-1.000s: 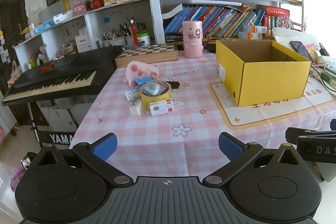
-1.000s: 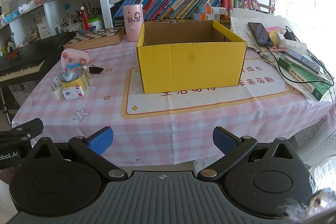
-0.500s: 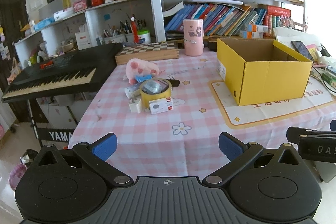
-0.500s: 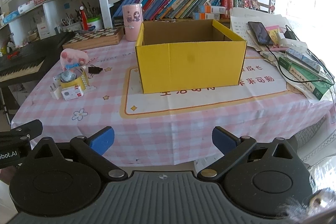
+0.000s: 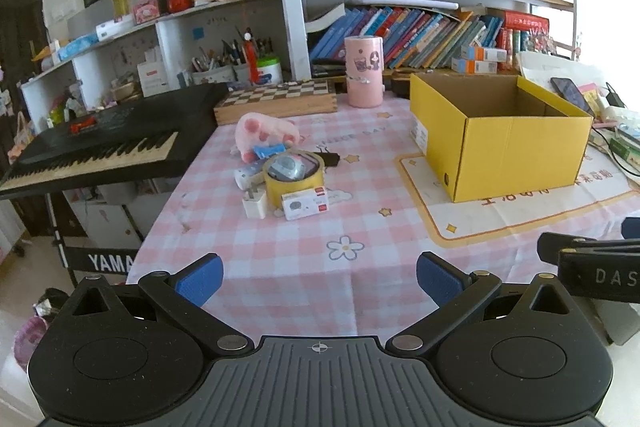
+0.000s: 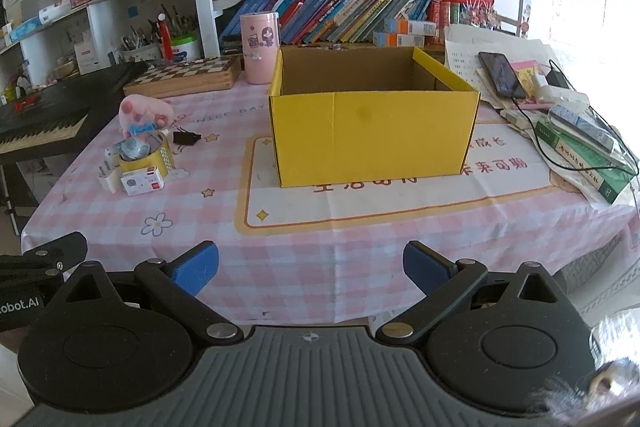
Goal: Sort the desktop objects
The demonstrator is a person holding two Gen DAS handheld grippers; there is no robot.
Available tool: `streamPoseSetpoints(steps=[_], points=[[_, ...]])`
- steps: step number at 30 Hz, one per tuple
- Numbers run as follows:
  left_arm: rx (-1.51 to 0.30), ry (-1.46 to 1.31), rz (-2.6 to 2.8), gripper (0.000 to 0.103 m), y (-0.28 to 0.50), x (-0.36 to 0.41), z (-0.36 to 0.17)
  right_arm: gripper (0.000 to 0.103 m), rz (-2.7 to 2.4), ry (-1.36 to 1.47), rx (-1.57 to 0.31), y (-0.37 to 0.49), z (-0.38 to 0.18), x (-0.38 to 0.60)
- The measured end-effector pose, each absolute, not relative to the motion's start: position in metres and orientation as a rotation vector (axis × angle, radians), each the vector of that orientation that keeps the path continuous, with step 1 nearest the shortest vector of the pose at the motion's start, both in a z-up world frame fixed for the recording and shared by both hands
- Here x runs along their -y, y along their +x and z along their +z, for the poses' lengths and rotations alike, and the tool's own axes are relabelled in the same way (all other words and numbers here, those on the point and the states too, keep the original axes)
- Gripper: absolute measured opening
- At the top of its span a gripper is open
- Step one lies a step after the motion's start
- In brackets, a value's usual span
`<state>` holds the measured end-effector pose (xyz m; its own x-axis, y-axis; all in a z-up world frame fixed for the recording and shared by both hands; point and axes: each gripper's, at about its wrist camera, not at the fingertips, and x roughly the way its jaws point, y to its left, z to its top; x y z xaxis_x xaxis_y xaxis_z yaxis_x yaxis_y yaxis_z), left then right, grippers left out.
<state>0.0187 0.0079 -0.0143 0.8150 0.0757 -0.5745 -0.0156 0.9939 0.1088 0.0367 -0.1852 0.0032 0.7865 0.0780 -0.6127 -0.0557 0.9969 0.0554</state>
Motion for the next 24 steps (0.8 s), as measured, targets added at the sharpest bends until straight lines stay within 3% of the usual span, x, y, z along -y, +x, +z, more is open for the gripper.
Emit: streamPoseSetpoints(steps=[24], points=[[-0.592, 0.075, 0.058, 0.103, 0.014, -0.036, -0.013, 0.096, 0.134, -0.006, -0.642, 0.032, 0.007, 0.151]])
